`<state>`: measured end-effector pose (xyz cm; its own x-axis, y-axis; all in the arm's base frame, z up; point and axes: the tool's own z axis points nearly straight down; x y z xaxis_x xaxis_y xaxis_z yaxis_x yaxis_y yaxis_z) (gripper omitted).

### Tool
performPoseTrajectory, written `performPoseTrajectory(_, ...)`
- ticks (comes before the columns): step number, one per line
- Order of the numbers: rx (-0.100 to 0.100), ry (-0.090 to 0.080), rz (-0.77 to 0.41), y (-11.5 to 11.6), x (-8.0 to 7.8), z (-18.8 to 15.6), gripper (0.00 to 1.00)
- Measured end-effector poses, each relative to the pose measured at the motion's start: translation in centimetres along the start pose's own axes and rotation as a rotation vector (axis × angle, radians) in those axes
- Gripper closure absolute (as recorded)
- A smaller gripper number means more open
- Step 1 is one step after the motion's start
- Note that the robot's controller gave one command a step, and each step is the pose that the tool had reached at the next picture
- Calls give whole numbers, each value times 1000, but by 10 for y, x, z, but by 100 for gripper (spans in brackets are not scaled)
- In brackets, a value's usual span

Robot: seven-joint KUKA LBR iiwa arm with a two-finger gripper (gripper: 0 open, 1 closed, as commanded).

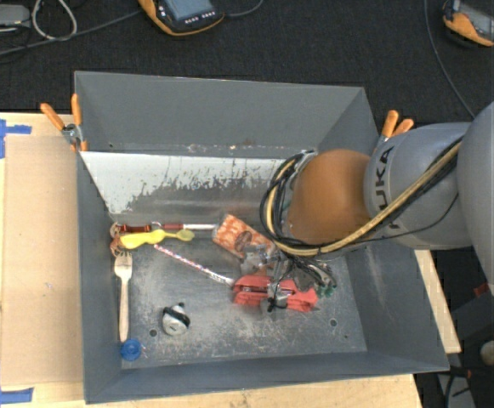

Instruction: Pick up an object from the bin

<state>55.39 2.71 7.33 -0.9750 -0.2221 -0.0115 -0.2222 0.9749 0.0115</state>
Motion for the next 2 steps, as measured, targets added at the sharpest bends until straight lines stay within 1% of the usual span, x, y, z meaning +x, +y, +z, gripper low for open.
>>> performPoseTrajectory(2,-1,0,3,0,0,0,100)
